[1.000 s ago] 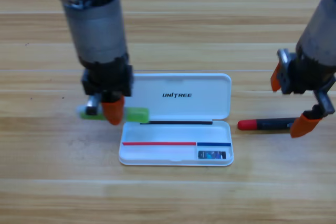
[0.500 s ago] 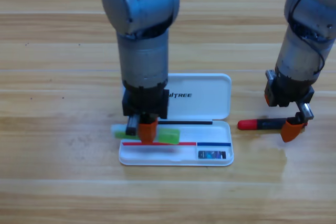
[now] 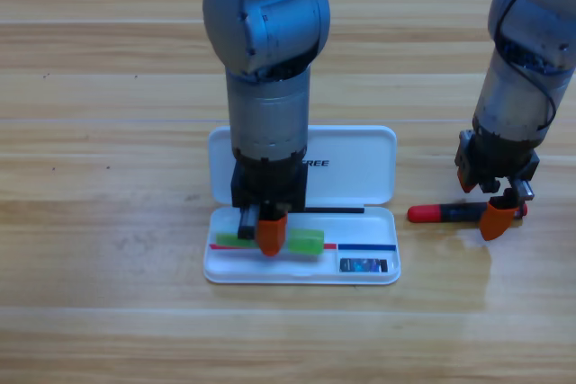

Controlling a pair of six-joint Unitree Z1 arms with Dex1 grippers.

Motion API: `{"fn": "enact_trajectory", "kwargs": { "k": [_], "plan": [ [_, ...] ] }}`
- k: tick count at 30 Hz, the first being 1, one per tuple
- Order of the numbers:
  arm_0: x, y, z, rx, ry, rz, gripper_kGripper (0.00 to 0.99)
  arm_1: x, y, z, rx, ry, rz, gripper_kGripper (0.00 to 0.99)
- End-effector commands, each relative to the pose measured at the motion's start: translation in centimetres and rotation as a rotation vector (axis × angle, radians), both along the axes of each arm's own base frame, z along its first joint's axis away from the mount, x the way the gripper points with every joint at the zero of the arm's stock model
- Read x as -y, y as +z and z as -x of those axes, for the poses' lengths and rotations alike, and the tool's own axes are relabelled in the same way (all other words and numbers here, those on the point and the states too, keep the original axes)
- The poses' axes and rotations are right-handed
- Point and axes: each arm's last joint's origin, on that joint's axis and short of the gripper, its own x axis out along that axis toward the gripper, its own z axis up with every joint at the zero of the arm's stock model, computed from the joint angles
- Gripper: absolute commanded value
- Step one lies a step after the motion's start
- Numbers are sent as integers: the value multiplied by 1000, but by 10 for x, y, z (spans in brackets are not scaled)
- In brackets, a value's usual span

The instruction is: Clean up eraser and pencils

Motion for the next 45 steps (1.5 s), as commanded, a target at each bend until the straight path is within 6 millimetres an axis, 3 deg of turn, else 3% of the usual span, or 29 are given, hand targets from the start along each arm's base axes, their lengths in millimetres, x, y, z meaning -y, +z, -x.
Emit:
{"fn": "enact_trajectory", "kwargs": {
  "k": [1, 6, 11, 18, 19, 21, 22, 23, 32, 35, 39, 45],
  "plan": [
    [11, -27, 3, -46, -7, -34, 0, 4, -44, -13, -96, -19, 42, 451],
    [12, -29, 3, -50, -7, -31, 0, 4, -46, -11, -118, -2, 48, 0],
    [13, -28, 3, -56, -1, -24, 0, 6, -22, -5, -94, -57, 43, 0],
    [12, -26, 4, -66, 9, -18, 0, 7, 59, 18, -53, -186, 29, 0],
    [12, -26, 4, -66, 9, -18, 109, 6, 69, 23, -46, -187, 18, 0],
    [10, -25, 5, -68, 14, -24, 709, 4, 82, 31, -34, -181, 4, 0],
    [10, -24, 5, -69, 14, -26, 923, 3, 86, 34, -30, -181, -1, 0],
    [9, -23, 6, -69, 14, -26, 986, 2, 88, 37, -26, -176, -6, 0],
    [7, -16, 8, -66, 15, -24, 990, -22, 91, 56, -45, -116, -37, 0],
    [-1, 2, 8, -43, 14, -11, 990, -38, 89, 59, -41, -101, -47, 0],
    [-39, 42, 2, 13, 38, -5, 990, -61, 81, 55, -43, -93, -45, 0],
    [-121, 104, 1, 90, 102, 24, 990, -104, 53, 44, -49, -87, -39, 0]
  ]
}}
